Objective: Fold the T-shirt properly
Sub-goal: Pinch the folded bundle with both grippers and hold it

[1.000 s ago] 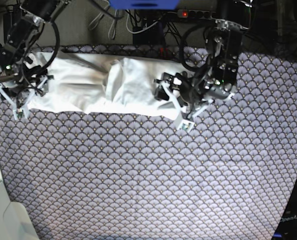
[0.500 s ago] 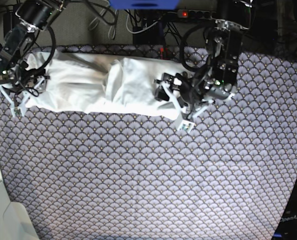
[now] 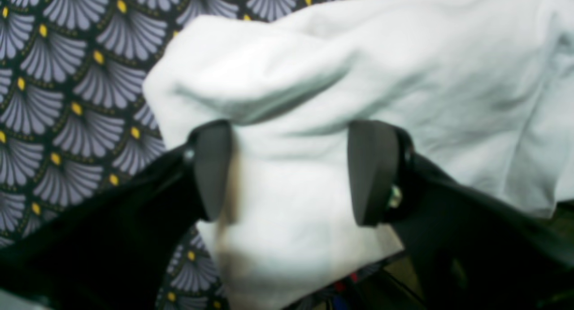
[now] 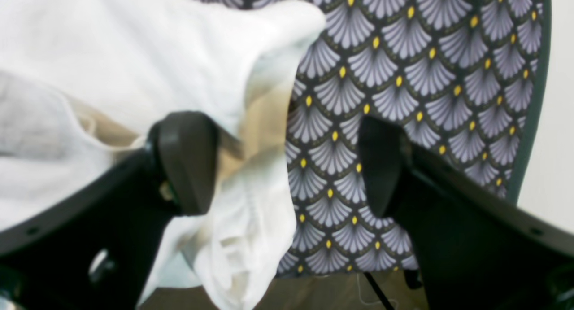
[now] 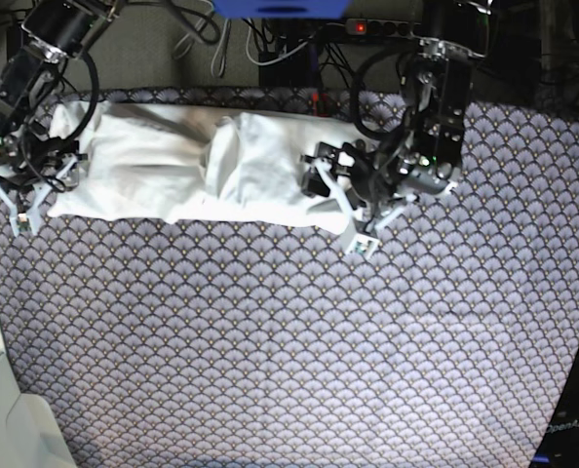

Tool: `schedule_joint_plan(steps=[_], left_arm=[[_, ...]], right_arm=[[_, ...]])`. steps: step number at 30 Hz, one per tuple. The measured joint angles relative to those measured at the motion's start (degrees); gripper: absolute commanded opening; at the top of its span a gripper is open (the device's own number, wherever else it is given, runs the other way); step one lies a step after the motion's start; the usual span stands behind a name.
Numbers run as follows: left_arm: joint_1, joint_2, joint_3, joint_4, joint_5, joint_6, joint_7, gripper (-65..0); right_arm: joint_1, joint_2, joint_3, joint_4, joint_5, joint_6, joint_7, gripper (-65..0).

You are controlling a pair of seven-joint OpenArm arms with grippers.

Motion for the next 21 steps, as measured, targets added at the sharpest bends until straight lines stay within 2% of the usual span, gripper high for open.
schedule_joint_plan(steps=[8,21], left_arm=[[-0.02,0.00,-0.11,0.00,0.02,0.02,0.00,-24.7],[-0.04,0.02,-0.11,0.00,0.04,0.02,0.00,-24.7]], right_arm=[[-0.04,1.57,0.04,-3.32,0.52,0.00,0.70,-14.6],[0.33,2.16,0.11,-9.55,1.53,-0.04,1.51,-14.7]])
